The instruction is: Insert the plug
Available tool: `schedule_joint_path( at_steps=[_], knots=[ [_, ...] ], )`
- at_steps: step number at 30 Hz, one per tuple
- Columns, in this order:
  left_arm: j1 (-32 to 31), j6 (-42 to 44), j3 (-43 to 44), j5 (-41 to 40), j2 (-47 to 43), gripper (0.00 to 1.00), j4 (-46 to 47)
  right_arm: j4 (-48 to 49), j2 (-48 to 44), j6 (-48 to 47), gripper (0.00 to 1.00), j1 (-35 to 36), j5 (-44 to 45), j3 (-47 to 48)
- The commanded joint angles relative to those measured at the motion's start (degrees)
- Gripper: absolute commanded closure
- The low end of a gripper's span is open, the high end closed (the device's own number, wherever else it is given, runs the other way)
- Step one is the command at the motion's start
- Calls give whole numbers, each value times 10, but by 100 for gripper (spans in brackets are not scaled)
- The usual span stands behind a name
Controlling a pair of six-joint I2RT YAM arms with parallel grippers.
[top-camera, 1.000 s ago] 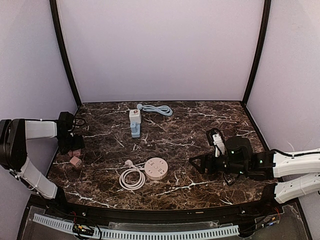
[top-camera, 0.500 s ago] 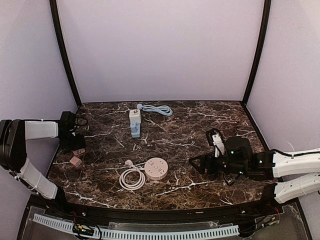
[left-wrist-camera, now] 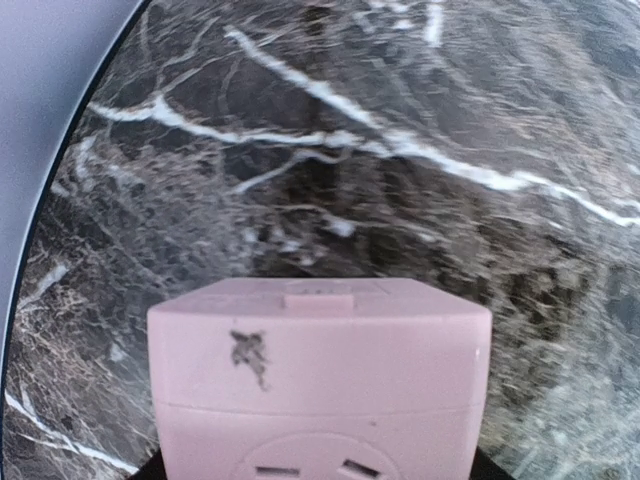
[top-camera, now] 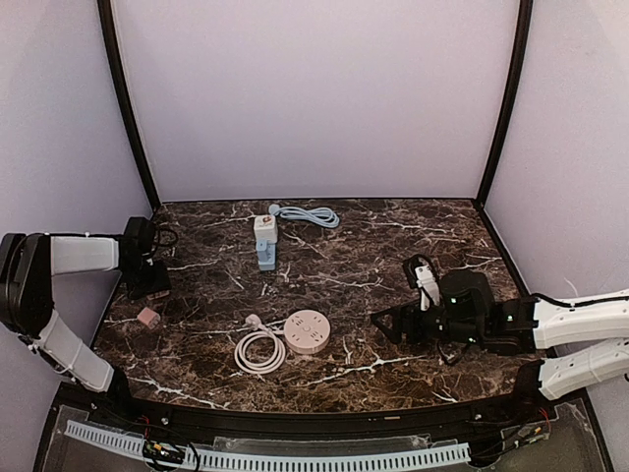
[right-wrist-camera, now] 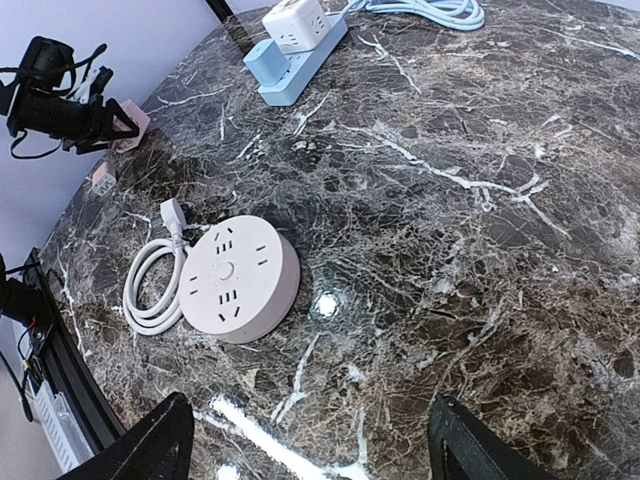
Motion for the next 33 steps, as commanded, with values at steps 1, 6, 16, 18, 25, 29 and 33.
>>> schedule_joint_path(
  at_steps=[1, 6, 16, 18, 25, 29, 33],
  knots=[
    [-59, 26, -2, 21, -81, 70, 7, 18, 16, -5, 21, -1, -7, 11],
    [-114, 52, -19, 63, -143, 70, 57, 14, 46, -3, 21, -1, -30, 41],
    [-254, 121, -44, 176, -195, 71, 212, -37, 109, -9, 22, 1, -122, 146],
    [-278, 137, -57, 203, -196, 71, 256, -72, 111, -16, 21, 0, -145, 174],
    [-362, 207, -91, 261, -169, 71, 358, -198, 115, -21, 7, 0, -243, 263],
    [-407, 249, -112, 279, -151, 72, 414, -256, 122, -4, 1, 0, -280, 307],
    [-443, 287, -116, 287, -127, 72, 444, -287, 139, 17, 1, 2, -304, 338]
  ],
)
